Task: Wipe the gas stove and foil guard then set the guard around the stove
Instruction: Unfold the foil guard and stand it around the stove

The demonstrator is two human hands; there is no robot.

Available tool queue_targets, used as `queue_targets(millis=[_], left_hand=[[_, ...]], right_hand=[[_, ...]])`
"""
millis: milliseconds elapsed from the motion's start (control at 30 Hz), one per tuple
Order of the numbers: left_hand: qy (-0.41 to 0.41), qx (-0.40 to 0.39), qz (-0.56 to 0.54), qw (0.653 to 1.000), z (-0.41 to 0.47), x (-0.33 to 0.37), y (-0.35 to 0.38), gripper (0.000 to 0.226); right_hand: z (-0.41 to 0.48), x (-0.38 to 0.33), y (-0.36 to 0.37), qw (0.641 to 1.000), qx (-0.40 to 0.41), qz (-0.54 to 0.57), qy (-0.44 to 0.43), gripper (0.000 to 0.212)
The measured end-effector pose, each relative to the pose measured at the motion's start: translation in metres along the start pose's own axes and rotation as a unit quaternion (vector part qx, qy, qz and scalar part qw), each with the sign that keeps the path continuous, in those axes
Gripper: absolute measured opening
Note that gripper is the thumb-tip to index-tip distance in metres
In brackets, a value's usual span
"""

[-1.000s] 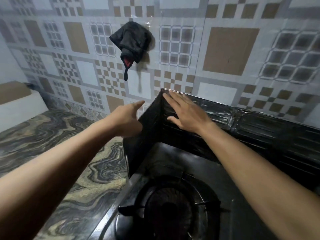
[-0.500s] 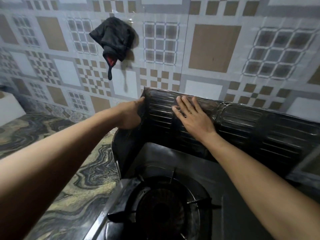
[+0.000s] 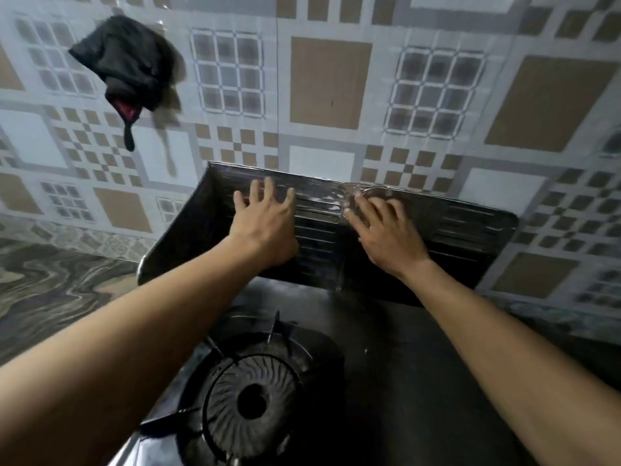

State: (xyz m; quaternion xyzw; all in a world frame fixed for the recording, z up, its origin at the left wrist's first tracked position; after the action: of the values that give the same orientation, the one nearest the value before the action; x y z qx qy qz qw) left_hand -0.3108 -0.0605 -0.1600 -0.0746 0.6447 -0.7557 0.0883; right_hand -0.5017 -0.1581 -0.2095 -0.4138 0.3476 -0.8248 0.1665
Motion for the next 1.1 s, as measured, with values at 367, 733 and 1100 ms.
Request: queue_targets(millis=[367, 733, 1100], left_hand=[[0.034, 0.000, -0.080, 0.996, 0.054, 0.056, 0.089, 0.101], [0.000, -0.015, -0.116, 0.993, 0.076, 0.068, 0.106, 0.100], [0.005, -0.045, -0.132, 0.990, 0.030, 0.063, 0.052, 0.104]], right_hand=[[-0.027, 0.047, 0.038, 0.998, 0.001, -0.055, -0.006, 0.081], [-0.061, 0.056, 0.057, 0.998, -0.033, -0.037, 0.043, 0.089], [-0.065, 0.044, -0.056, 0.987, -0.015, 0.083, 0.140, 0.060]])
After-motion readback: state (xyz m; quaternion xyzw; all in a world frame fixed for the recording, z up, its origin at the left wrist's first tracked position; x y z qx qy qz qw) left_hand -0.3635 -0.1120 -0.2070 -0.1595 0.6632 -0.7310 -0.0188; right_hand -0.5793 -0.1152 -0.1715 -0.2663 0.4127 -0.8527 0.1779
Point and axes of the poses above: each hand's wrist, its own z-axis towards the middle knuckle, its own y-axis out of the palm, x = y × z, the point moved 3 cm from there along z, towards the middle knuckle, and after that the axes turned 4 degrees about -y, right-handed, at the moved point
